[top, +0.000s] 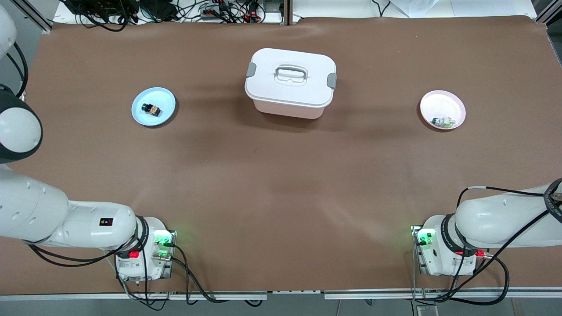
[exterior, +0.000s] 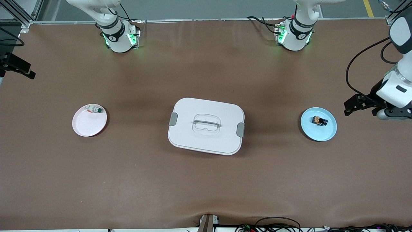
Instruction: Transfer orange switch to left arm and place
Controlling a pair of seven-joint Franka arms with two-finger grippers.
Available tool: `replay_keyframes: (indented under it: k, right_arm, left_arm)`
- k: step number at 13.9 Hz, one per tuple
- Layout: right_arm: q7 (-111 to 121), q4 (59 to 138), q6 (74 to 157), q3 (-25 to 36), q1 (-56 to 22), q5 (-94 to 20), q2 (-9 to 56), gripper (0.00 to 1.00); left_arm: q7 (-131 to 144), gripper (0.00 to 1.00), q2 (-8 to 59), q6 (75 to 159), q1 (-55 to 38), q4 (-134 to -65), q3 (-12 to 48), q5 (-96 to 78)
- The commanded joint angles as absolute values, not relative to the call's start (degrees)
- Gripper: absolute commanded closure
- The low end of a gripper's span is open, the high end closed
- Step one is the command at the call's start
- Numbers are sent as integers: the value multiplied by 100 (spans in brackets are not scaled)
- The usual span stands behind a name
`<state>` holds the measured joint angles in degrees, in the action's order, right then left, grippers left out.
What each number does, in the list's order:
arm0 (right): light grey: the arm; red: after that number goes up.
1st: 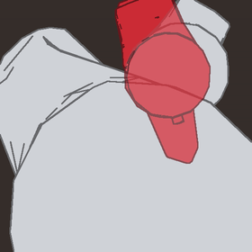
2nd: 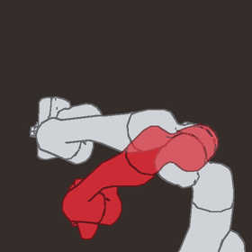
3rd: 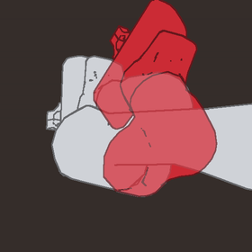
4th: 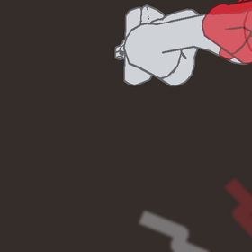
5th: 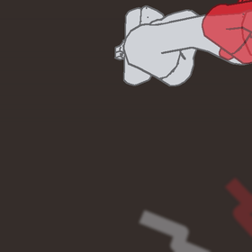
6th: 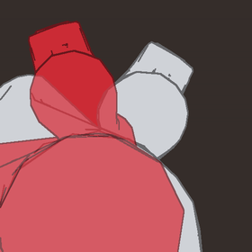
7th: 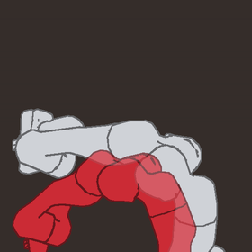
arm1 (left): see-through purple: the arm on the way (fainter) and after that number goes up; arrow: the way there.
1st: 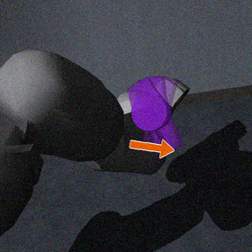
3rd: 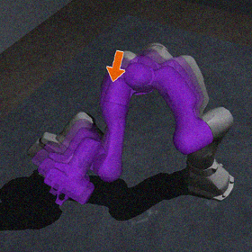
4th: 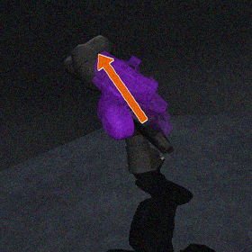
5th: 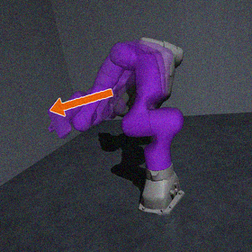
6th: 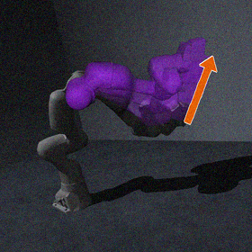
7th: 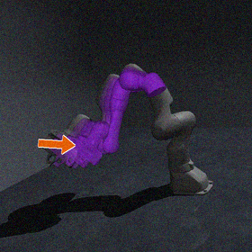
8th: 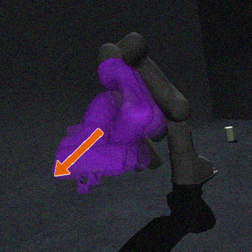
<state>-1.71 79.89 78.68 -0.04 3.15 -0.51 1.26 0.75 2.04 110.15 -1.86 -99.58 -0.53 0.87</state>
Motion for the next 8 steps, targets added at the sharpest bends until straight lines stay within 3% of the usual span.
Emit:
replay_keyframes:
  k: [1,4,8]
  right_arm:
    - [-149,7980,7822,0,281,0,53,0]
    - [-149,7989,7840,9,290,0,9,0]
    - [-149,7989,7857,17,290,0,9,0]
  left_arm:
    - [149,0,35,10662,-272,-9766,-79,-9]
    - [141,0,26,10030,-273,-9309,-79,-9]
    - [167,0,-237,9712,-281,-9377,-70,0]
